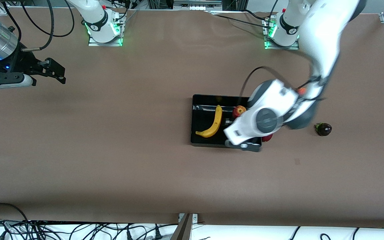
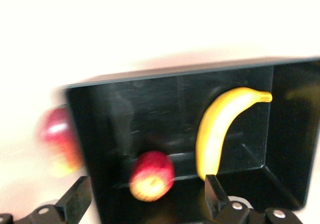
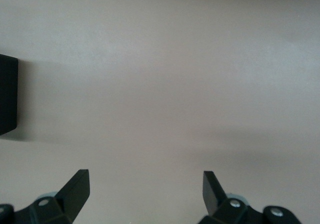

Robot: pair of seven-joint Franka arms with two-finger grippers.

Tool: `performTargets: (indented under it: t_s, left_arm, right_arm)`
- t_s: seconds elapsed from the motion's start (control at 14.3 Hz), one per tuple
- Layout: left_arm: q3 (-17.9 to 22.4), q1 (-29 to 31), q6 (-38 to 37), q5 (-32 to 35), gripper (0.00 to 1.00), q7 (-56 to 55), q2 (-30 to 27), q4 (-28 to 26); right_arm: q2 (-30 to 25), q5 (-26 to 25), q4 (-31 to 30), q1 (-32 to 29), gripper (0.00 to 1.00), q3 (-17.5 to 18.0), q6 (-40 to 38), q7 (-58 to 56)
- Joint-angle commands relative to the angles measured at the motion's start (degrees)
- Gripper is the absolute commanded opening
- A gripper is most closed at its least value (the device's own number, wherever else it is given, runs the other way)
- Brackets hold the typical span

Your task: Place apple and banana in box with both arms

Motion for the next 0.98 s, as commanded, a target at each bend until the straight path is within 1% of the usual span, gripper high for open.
performTargets:
  t_s: [0.0, 0.14, 0.21, 0.28, 0.35, 0.42, 0.49, 0.56, 0.7, 0.77, 0.91]
  left_arm:
    - [0.1, 5.5, -6.6, 0.0, 1.0, 6.4, -10.7, -2.8]
    - [0.1, 9.3, -12.0, -0.2, 1.0, 13.9, -14.8, -2.7]
    - [1.1, 9.9, -13.7, -0.9, 1.0, 16.4, -17.5, -3.2]
    - [4.2, 9.4, -13.7, -1.2, 1.0, 16.7, -21.3, -4.6]
    - [9.5, 7.3, -13.4, -4.0, 1.0, 16.8, -24.2, -6.6]
    - [16.3, 4.1, -13.3, -7.5, 1.0, 16.5, -27.6, -8.6]
    - [23.2, 0.4, -13.0, -8.8, 1.0, 16.5, -30.7, -11.1]
    - [26.5, -0.6, -12.1, -9.4, 1.0, 16.7, -32.7, -13.1]
    - [27.0, -0.7, -9.8, -8.4, 1.0, 17.0, -35.6, -17.8]
    - [27.0, -0.5, -7.8, -8.2, 1.0, 17.5, -36.0, -18.7]
    - [27.0, -1.0, -7.6, -8.7, 1.0, 17.8, -35.9, -19.1]
  right_arm:
    - [-0.3, 0.2, 0.4, -0.7, 1.0, 0.6, -0.4, -0.5]
    - [-0.3, 0.2, 0.4, -0.7, 1.0, 0.6, -0.3, -0.5]
    - [-0.3, 0.2, 0.4, -0.7, 1.0, 0.6, -0.3, -0.5]
    - [-0.3, 0.2, 0.4, -0.7, 1.0, 0.7, -0.3, -0.5]
    - [-0.3, 0.2, 0.4, -0.7, 1.0, 0.7, -0.5, -0.5]
    - [-0.3, 0.2, 0.5, -0.7, 1.0, 0.6, -0.6, -0.5]
    - [-0.3, 0.2, 0.5, -0.7, 1.0, 0.6, -0.6, -0.5]
    - [-0.4, 0.2, 0.5, -0.7, 1.0, 0.6, -0.7, -0.5]
    - [-0.4, 0.2, 0.4, -0.7, 1.0, 0.6, -0.7, -0.4]
    - [-0.4, 0.2, 0.4, -0.6, 1.0, 0.6, -0.8, -0.4]
    - [-0.4, 0.2, 0.5, -0.7, 1.0, 0.6, -0.8, -0.4]
